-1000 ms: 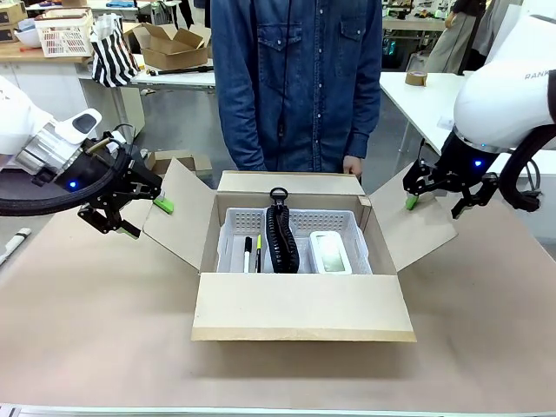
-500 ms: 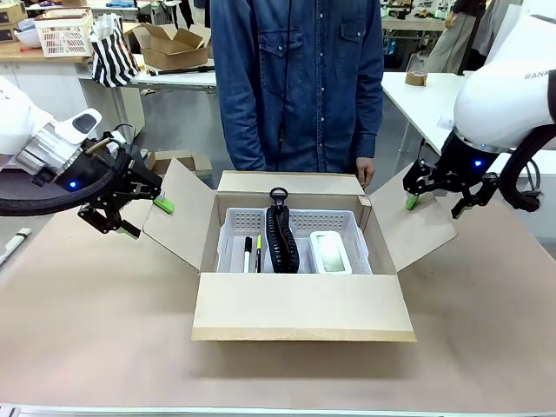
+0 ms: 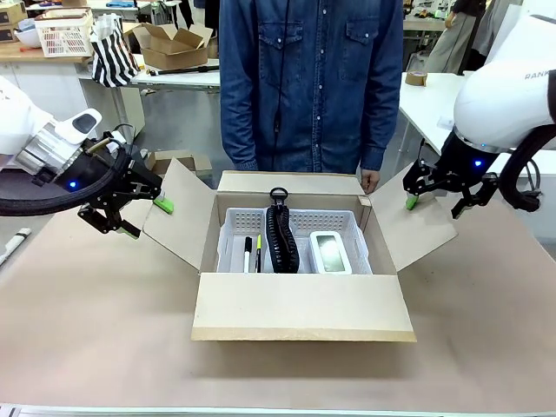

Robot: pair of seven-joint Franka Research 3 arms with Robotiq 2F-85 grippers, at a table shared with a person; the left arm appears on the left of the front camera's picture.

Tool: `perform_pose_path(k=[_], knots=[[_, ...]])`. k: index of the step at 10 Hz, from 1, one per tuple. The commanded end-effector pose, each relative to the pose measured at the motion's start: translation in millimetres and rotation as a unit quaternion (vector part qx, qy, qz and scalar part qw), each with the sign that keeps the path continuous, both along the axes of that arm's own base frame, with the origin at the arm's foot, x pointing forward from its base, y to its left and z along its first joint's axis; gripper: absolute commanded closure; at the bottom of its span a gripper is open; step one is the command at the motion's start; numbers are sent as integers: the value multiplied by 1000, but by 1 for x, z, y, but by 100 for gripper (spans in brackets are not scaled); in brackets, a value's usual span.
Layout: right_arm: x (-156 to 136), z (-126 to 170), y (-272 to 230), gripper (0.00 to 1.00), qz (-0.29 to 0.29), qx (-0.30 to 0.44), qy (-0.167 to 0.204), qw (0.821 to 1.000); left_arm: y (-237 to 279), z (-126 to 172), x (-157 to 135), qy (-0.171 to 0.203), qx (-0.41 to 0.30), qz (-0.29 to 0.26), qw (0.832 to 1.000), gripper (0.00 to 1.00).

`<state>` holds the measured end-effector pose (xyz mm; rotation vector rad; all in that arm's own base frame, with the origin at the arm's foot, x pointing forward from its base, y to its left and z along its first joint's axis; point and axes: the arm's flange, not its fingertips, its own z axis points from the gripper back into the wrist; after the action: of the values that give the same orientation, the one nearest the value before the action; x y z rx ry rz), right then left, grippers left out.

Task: Pack the gift set into the box.
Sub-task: Lift both hands away from the flaps of the Package Box.

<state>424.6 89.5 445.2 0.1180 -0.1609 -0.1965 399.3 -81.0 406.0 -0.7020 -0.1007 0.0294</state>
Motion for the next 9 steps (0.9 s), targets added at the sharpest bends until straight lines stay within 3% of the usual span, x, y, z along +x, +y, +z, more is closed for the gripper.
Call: perform_pose_path(k=[1, 2, 3, 4, 5, 6, 7, 9], knots=[[-6, 13, 4, 0, 55, 35, 9, 998, 0, 0, 0, 0, 0, 0, 1000, 0], [-20, 50, 2, 0, 117, 81, -20, 990, 5, 35, -11, -12, -54, -37, 998, 0], [-39, 92, -9, 0, 183, 174, -28, 967, 16, 70, -27, -19, -119, -74, 990, 0], [-56, 123, -24, 0, 229, 255, -35, 939, 30, 97, -46, -33, -194, -135, 971, 0], [-68, 140, -39, 0, 233, 308, -30, 922, 46, 112, -61, -46, -262, -206, 942, 0], [-77, 146, -56, 0, 234, 365, -30, 901, 64, 118, -72, -64, -337, -266, 901, 0], [-82, 146, -76, 0, 216, 432, -48, 874, 82, 116, -75, -88, -387, -274, 876, 0], [-86, 126, -118, 0, 151, 510, -81, 843, 100, 101, -66, -79, -448, -250, 855, 0]])
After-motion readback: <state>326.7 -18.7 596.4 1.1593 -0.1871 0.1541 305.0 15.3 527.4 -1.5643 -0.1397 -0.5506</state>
